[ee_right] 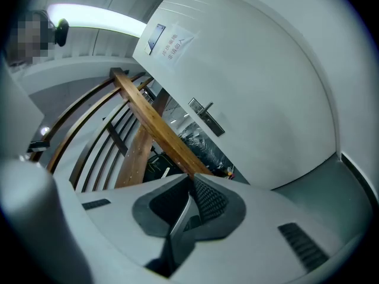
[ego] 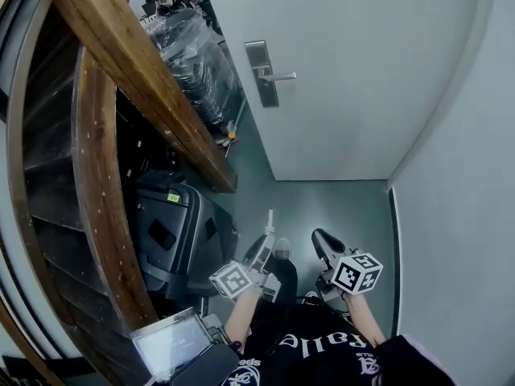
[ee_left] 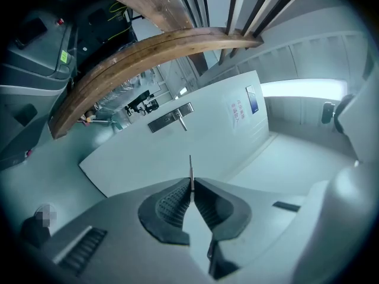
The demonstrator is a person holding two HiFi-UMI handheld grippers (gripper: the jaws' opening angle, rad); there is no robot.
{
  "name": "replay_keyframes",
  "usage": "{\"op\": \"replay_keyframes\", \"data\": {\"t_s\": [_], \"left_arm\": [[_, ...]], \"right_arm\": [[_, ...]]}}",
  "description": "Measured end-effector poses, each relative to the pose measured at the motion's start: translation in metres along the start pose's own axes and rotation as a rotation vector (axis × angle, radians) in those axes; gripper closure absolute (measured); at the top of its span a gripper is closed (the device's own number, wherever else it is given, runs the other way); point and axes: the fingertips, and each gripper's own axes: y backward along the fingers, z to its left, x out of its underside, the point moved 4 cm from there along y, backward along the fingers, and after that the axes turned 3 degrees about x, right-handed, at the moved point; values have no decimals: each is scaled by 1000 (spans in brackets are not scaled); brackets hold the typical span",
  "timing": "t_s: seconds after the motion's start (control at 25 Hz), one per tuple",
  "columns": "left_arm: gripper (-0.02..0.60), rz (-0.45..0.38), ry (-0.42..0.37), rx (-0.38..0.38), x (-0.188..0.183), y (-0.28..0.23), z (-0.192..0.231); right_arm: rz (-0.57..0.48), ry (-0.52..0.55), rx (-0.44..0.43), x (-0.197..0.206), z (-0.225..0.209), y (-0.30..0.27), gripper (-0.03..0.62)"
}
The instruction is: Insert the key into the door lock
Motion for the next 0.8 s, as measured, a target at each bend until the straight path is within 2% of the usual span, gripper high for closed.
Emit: {"op": "replay_keyframes", "data": {"t_s": [0.2,0.28,0.4,0.56,0.64,0.8], "left_arm": [[557,9,15,46,-41,-57,21],[557,16,5,85,-63,-81,28],[557,39,2,80,-97,-108,46],[557,35,16,144,-139,-148,67],[557,40,18,151,-160,-169,79],[557,56,59,170,-194,-208,101]], "right_arm": [[-11,17,33,-36,-18,-49,556],[-14,24,41,-50,-23,-74,556],[-21,23,49,-68,-26,-116,556],[-18,33,53,-92,-29,-171,556],[-23,35,60,-105,-32,-195,556],[-39,32,96,-124,-41,-229,556]]}}
